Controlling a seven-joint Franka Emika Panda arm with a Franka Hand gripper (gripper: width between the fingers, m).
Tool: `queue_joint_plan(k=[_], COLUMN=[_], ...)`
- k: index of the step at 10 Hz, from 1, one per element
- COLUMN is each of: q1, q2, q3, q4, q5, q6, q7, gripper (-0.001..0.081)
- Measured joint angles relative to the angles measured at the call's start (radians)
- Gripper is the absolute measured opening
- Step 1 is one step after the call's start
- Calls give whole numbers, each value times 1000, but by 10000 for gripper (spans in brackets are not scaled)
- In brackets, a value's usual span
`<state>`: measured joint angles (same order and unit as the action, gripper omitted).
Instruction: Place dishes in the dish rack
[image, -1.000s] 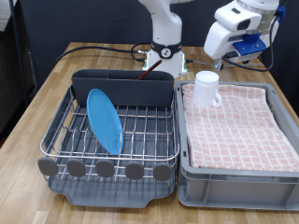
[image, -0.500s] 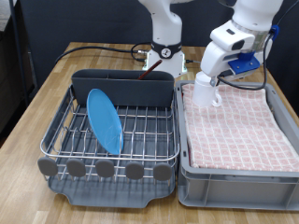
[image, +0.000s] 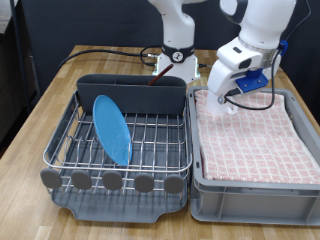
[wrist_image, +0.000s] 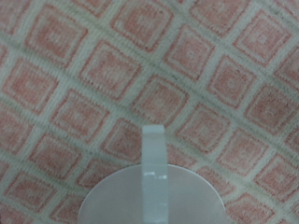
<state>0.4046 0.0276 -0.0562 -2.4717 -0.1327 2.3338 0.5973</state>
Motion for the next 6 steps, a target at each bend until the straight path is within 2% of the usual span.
queue_joint_plan(k=[6], q1=[-2], q2=[49], q3=[-14], q4=[-19], q5=[9], q6=[66], q7=[-33], gripper=[802])
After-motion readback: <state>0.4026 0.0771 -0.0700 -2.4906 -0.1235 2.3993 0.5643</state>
